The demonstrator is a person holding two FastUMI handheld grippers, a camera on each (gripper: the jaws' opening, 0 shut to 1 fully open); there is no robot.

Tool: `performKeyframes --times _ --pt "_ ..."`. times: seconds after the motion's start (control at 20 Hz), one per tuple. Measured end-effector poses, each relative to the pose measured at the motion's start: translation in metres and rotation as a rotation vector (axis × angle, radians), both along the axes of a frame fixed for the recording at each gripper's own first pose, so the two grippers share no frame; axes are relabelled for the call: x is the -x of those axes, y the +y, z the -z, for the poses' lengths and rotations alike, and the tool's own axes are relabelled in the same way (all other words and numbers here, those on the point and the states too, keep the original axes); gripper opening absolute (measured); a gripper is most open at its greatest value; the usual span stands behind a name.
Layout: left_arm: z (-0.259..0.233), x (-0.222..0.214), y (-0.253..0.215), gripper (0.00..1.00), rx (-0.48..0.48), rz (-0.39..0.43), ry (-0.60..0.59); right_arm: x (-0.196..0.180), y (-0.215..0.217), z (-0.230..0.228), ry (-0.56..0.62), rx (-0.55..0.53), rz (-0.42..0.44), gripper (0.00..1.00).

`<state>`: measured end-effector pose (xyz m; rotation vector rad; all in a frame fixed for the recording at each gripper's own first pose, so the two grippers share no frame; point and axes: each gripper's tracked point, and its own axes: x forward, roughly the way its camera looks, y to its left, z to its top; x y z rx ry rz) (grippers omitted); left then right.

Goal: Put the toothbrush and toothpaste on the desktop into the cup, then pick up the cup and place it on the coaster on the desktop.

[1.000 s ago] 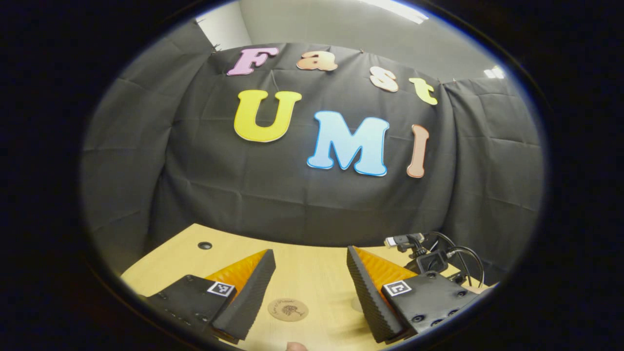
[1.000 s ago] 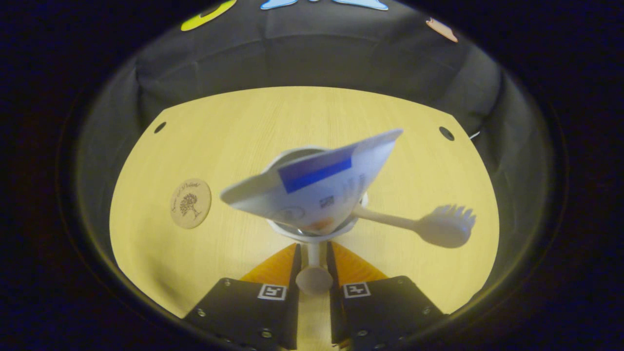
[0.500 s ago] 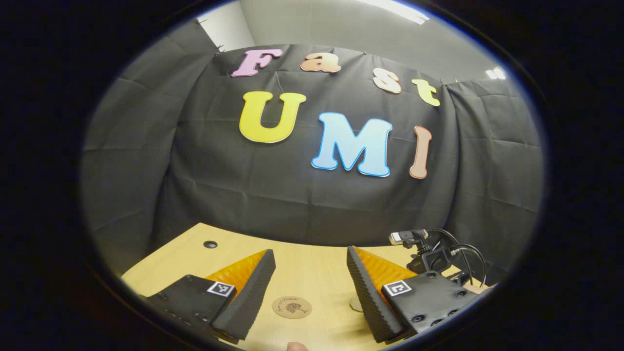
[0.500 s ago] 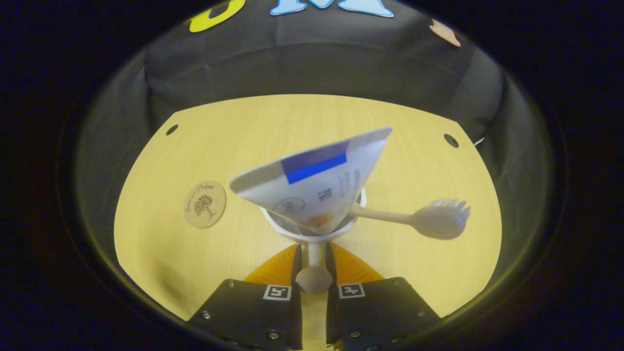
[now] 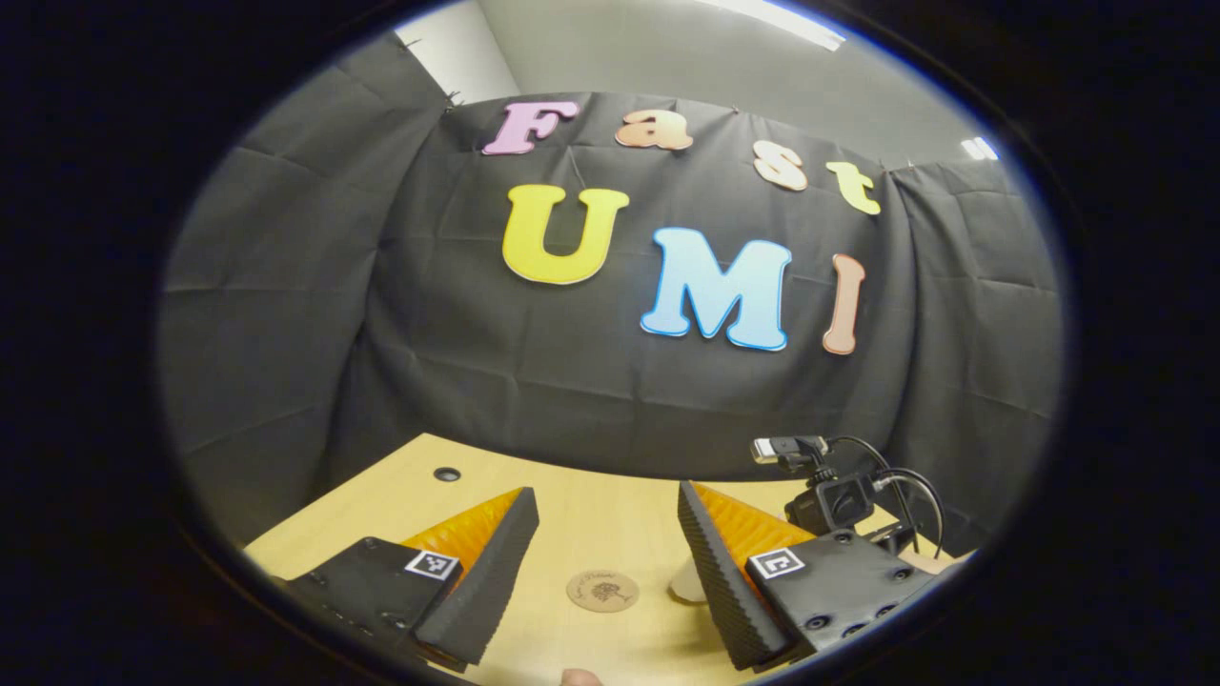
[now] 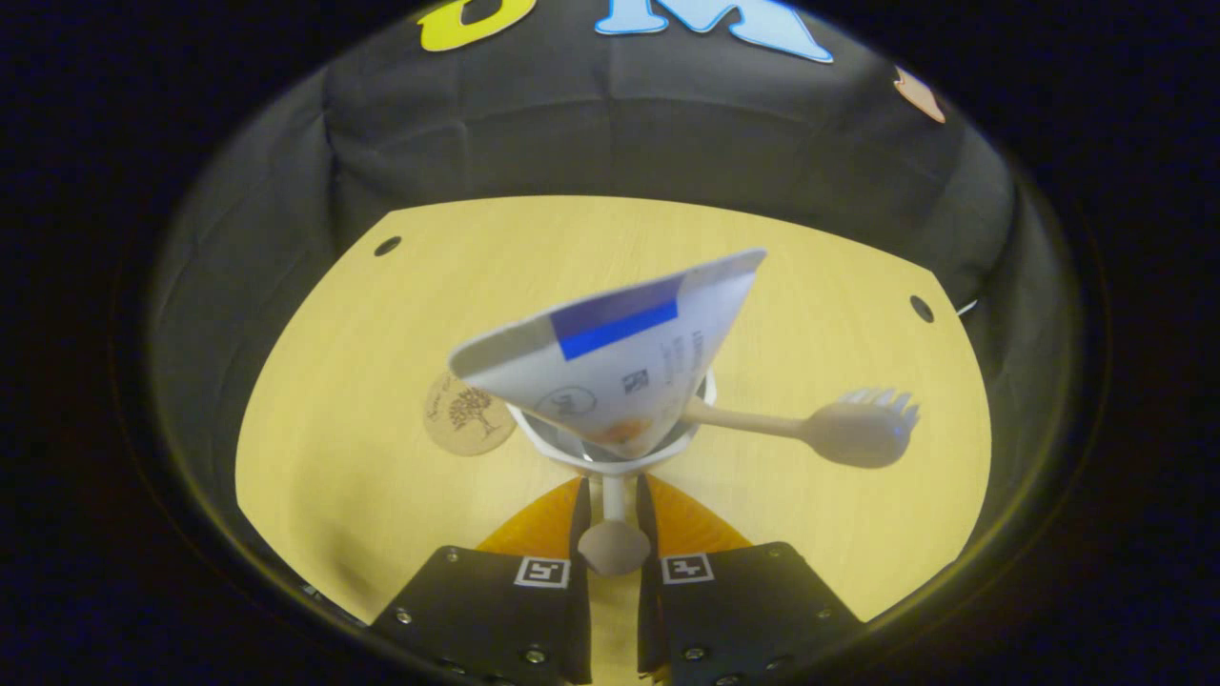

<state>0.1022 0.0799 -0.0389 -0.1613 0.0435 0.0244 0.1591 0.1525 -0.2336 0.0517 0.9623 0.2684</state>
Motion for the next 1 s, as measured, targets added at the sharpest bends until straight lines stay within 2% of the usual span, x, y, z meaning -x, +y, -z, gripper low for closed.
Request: performKeyframes --times 0.05,0.1,0.15,0.2,0.25,0.3,0.5,0.8,0.85,0.9,0.95,1.0 --pt "0.0 0.003 0.004 0.9 0.005 -0.003 0.003 0.0 0.008 -0.002 -0.002 -0.002 -0.01 0.2" --pt "-0.001 0.006 0.009 0.95 0.008 -0.008 0.001 -0.001 0.016 -0.004 -0.004 -0.006 -0.019 0.2" --pt "-0.002 0.009 0.014 0.91 0.011 -0.012 -0.001 -0.001 0.024 -0.006 -0.006 -0.01 -0.029 0.2" --pt "-0.002 0.011 0.019 0.95 0.01 -0.016 0.0 -0.002 0.033 -0.008 -0.007 -0.012 -0.038 0.2" --pt "-0.002 0.014 0.023 0.91 0.008 -0.02 -0.001 -0.002 0.04 -0.009 -0.01 -0.012 -0.049 0.2" --pt "-0.003 0.018 0.027 0.95 0.005 -0.023 -0.004 -0.003 0.048 -0.011 -0.011 -0.009 -0.061 0.2" --pt "-0.004 0.022 0.043 0.95 0.008 -0.033 -0.005 -0.006 0.076 -0.013 -0.018 -0.002 -0.092 0.2" --pt "0.0 0.031 0.066 0.95 0.009 -0.05 0.0 -0.01 0.105 -0.004 -0.01 0.028 -0.129 0.2" --pt "0.002 0.032 0.07 0.91 0.009 -0.054 0.004 -0.008 0.106 -0.003 -0.006 0.029 -0.131 0.2" --pt "0.003 0.031 0.074 0.95 0.009 -0.056 0.008 -0.008 0.105 -0.003 -0.002 0.028 -0.135 0.2" --pt "0.004 0.031 0.077 0.91 0.011 -0.06 0.011 -0.008 0.105 -0.002 -0.001 0.032 -0.137 0.2" --pt "0.004 0.032 0.08 0.95 0.014 -0.062 0.012 -0.009 0.105 -0.001 0.001 0.04 -0.139 0.2"
